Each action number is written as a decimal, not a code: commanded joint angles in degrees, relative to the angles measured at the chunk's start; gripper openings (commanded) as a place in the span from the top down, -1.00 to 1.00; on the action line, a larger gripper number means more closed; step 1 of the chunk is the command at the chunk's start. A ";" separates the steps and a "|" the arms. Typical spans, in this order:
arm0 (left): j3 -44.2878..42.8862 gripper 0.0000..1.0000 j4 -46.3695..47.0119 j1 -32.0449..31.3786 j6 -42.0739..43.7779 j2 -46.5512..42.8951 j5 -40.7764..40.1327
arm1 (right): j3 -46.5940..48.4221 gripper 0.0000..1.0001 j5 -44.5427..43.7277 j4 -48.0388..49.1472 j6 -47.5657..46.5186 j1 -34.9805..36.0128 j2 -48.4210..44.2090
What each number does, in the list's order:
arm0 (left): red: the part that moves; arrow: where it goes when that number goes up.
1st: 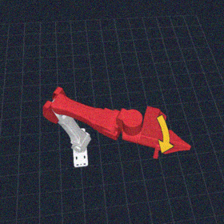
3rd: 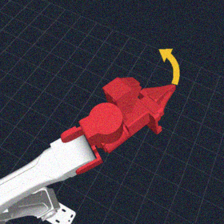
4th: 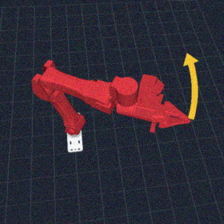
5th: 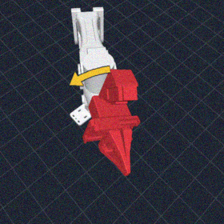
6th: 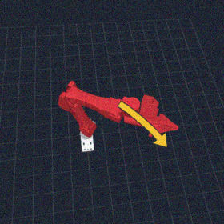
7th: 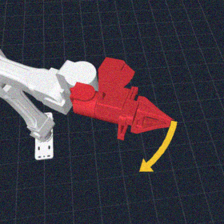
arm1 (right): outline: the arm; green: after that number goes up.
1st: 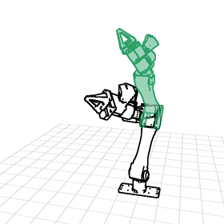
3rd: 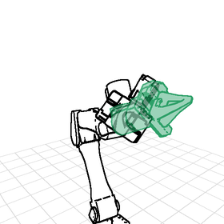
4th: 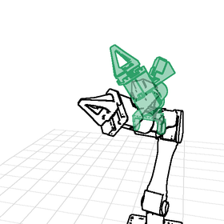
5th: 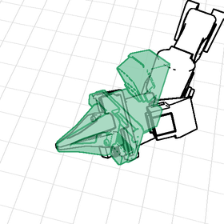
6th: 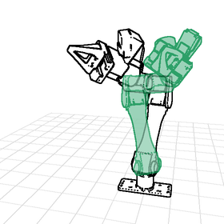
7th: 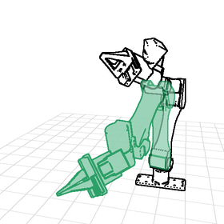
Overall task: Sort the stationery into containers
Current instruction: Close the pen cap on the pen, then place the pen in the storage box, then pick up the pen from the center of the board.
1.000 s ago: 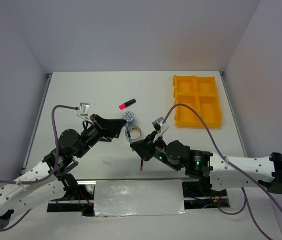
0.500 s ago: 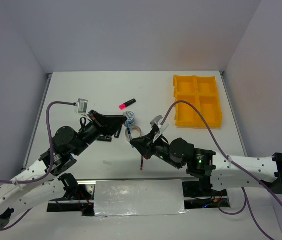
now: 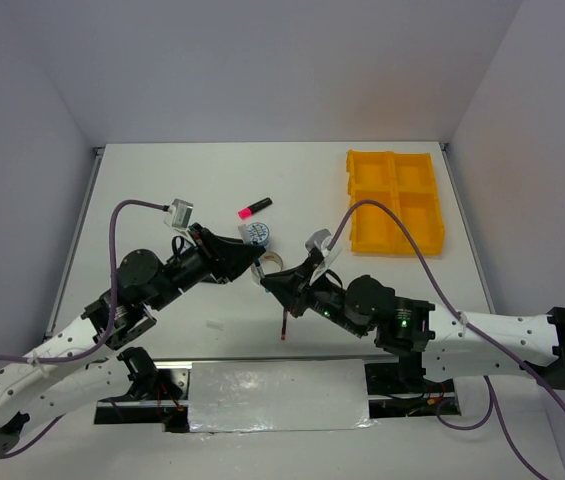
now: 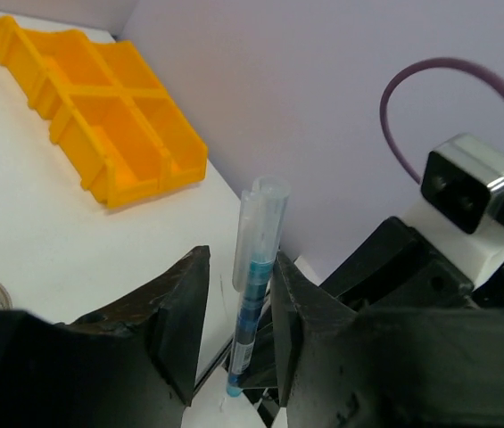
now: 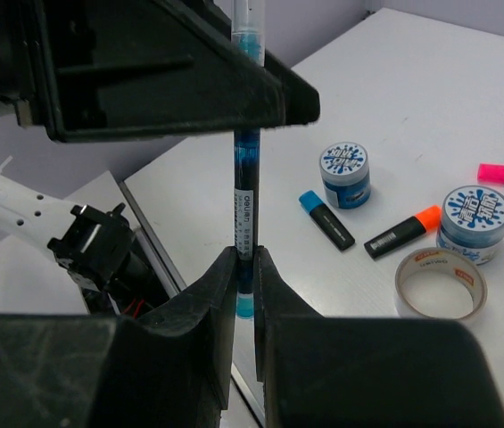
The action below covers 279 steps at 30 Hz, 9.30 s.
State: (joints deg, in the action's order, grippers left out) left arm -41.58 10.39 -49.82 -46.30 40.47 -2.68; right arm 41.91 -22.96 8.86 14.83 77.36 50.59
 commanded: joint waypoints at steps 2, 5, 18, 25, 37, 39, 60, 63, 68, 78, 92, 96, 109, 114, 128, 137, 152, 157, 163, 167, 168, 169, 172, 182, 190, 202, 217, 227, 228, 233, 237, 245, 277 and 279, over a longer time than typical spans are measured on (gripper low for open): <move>-0.87 0.05 -0.29 -0.36 1.65 0.23 2.24 | 2.12 1.00 0.90 5.46 -1.21 -0.02 -1.63; -0.69 0.05 -0.37 -0.36 1.74 -0.04 2.24 | 2.30 1.00 1.08 5.38 -1.12 -0.11 -1.63; -0.87 0.91 1.21 -0.36 3.06 0.49 6.80 | 2.39 1.00 1.25 5.73 0.02 -0.11 -1.46; -1.75 1.00 2.53 -0.45 5.08 1.10 12.94 | 2.91 0.32 5.38 5.20 -0.33 -0.02 -0.58; -2.45 1.00 3.84 -1.15 6.75 1.37 17.26 | 5.55 0.14 8.01 1.86 -0.50 -0.37 2.76; -2.54 1.00 4.11 -1.24 6.67 1.46 17.44 | 5.90 0.14 9.42 1.42 -0.07 -0.72 3.73; -3.86 -0.72 2.62 -1.86 8.16 2.25 17.18 | 3.79 1.00 4.94 3.71 3.45 -0.81 1.88; -4.29 -0.98 2.00 -2.03 8.51 2.07 16.48 | 3.88 1.00 4.50 3.09 3.63 -0.81 2.15; -6.84 -0.99 -0.19 -2.12 9.74 2.16 14.72 | 3.53 1.00 4.59 2.65 4.50 -0.63 2.15; -11.15 -0.98 -3.53 -2.03 12.73 2.16 11.29 | 4.06 1.00 5.91 -1.65 6.61 -0.81 1.09; -10.71 -0.03 -2.75 -2.03 12.99 3.21 11.82 | 2.74 1.00 8.55 -1.39 7.49 -0.81 -0.14; -10.80 0.38 -2.83 -2.12 12.82 3.48 11.90 | 2.56 1.00 9.16 -1.22 7.32 -0.72 0.30; -8.61 1.00 -4.25 -2.12 9.13 5.15 10.15 | 5.81 1.00 7.06 -0.25 1.52 -0.81 1.00; -1.32 1.00 1.73 -2.21 7.28 2.16 10.06 | 7.92 1.00 2.58 1.59 3.44 -0.81 0.83; 2.91 1.00 7.27 -4.14 9.12 2.51 9.62 | 8.89 1.00 1.69 11.18 8.29 -0.72 -0.32; 3.70 1.00 6.66 -6.07 10.97 5.50 9.62 | 16.44 1.00 2.83 8.99 0.04 -0.81 0.30; 10.02 1.00 6.39 -12.75 10.62 10.51 7.51 | 38.49 1.00 9.33 -3.85 -13.25 -2.83 6.54; 8.89 1.00 2.36 -13.46 9.92 9.20 2.95 | 35.01 1.00 11.62 -3.59 -12.11 -3.18 6.45; -4.44 0.20 -10.21 -13.46 12.98 4.71 -7.95 | 15.95 1.00 12.15 1.15 -6.76 -3.10 3.38; -12.26 -0.43 -14.34 -13.46 16.94 4.97 -9.53 | 12.50 1.00 12.15 1.16 -4.46 -3.10 3.73; -13.60 -0.71 -14.87 -13.55 17.21 5.15 -9.89 | 12.23 1.00 11.45 0.90 -3.94 -3.10 3.90; -14.83 -0.99 -15.40 -13.55 17.30 5.32 -10.41 | 11.97 1.00 8.84 -0.24 -2.80 -3.18 4.34; -18.96 -0.99 -17.07 -13.46 17.30 4.80 -12.87 | 10.13 1.00 5.92 -2.35 -0.69 -4.76 4.87; -23.63 -0.99 -35.05 -13.55 10.36 -2.49 -35.20 | 2.83 1.00 11.87 -8.50 3.55 -30.22 3.38; -19.51 -0.99 -55.53 -13.55 6.59 -7.07 -36.96 | 12.39 1.00 19.52 -18.25 -0.26 -63.53 17.68; -13.35 -0.99 -57.85 -13.46 8.78 -13.39 -38.28 | 23.13 1.00 22.26 -19.14 0.37 -72.70 42.74; -11.68 -0.99 -55.92 -14.16 9.65 -15.95 -35.91 | 21.02 -0.13 19.62 -18.00 2.92 -73.41 45.48; -12.20 -0.99 -58.29 -14.16 6.41 -16.12 -39.68 | 19.52 -0.99 16.82 -20.45 3.62 -68.68 28.62; -12.29 -0.99 -58.73 -14.25 5.97 -15.95 -40.21 | 19.61 -0.99 16.90 -21.16 3.80 -67.70 26.95; -13.35 -0.99 -63.20 -14.16 0.97 -14.63 -44.60 | 17.16 -0.99 14.01 -25.12 3.62 -54.28 16.57; -14.40 -0.99 -68.65 -14.07 -5.27 -13.49 -50.56 | 13.82 -0.99 7.86 -29.59 11.59 -40.84 13.40; -16.69 -0.99 -80.17 -14.07 -19.61 -12.52 -57.61 | 7.13 -0.99 -4.10 -34.88 23.93 -20.60 18.74; -16.60 -0.99 -79.74 -14.07 -18.56 -9.70 -56.82 | 9.15 -0.03 -1.83 -34.35 36.41 -7.40 44.94; -16.51 -0.98 -79.39 -14.07 -18.21 -9.97 -56.65 | 9.07 0.10 -1.91 -34.53 36.41 -7.49 45.21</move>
State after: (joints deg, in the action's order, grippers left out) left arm -57.60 -71.00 -63.68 -66.08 31.24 -59.22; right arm 50.30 -26.11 -26.57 50.74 69.25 93.58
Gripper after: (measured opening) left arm 0.993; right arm 0.471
